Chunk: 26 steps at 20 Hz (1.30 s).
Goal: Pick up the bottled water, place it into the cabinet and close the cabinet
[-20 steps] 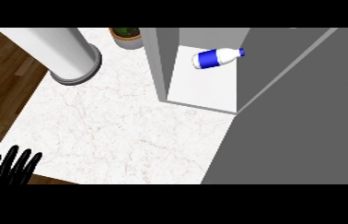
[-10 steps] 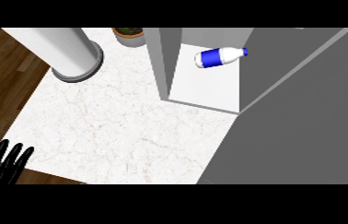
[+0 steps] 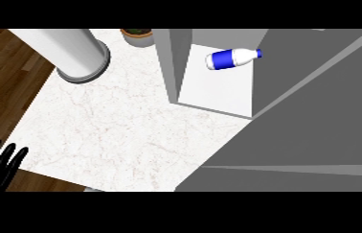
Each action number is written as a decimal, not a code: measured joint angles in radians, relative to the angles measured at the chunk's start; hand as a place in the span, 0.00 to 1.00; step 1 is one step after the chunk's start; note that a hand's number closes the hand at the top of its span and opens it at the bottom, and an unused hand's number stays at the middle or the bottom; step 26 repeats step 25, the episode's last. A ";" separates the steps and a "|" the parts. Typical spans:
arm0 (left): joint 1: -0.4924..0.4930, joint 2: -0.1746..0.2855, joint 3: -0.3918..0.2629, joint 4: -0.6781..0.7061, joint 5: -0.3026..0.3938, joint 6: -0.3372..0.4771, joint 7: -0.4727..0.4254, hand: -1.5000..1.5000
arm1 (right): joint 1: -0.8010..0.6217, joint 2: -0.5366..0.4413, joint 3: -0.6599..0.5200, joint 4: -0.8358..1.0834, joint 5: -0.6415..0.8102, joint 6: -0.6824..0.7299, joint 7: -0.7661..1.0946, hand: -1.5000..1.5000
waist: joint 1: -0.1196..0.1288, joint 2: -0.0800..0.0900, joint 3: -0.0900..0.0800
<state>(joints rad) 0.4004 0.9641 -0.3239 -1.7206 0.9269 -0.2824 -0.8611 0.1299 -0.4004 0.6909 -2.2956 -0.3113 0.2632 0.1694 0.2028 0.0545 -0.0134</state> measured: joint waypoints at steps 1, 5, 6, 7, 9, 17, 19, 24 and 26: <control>0.003 0.001 0.002 0.000 0.004 -0.003 0.002 0.00 | -0.017 0.013 -0.013 0.027 -0.027 0.004 0.011 1.00 | 0.000 -0.001 0.001; 0.014 0.012 0.020 0.009 0.027 -0.016 0.010 0.00 | -0.116 0.062 -0.128 0.149 -0.102 -0.003 0.042 1.00 | -0.009 -0.007 0.004; 0.017 0.012 0.022 0.010 0.030 -0.019 0.011 0.00 | -0.147 0.077 -0.163 0.186 -0.112 -0.014 0.049 1.00 | -0.012 -0.010 0.004; 0.020 0.013 0.025 0.012 0.033 -0.020 0.013 0.00 | -0.183 0.097 -0.195 0.230 -0.116 -0.033 0.058 1.00 | -0.016 -0.012 0.005; 0.023 0.013 0.026 0.015 0.036 -0.021 0.018 0.00 | -0.264 0.152 -0.240 0.311 -0.106 -0.099 0.083 1.00 | -0.024 -0.015 0.006; 0.044 0.015 0.050 0.031 0.059 -0.055 0.030 0.00 | -0.639 0.282 -0.401 0.711 -0.053 -0.250 0.142 1.00 | -0.061 -0.029 0.012; 0.052 0.015 0.057 0.030 0.065 -0.059 0.035 0.00 | -0.681 0.294 -0.408 0.775 -0.048 -0.247 0.139 1.00 | -0.076 -0.040 0.018; 0.050 0.003 0.065 0.022 0.061 -0.062 0.043 0.00 | -0.731 0.319 -0.404 0.871 -0.035 -0.223 0.103 1.00 | -0.107 -0.062 0.026; 0.052 0.000 0.067 0.024 0.059 -0.064 0.042 0.00 | -0.739 0.320 -0.405 0.884 -0.039 -0.215 0.102 1.00 | -0.110 -0.065 0.026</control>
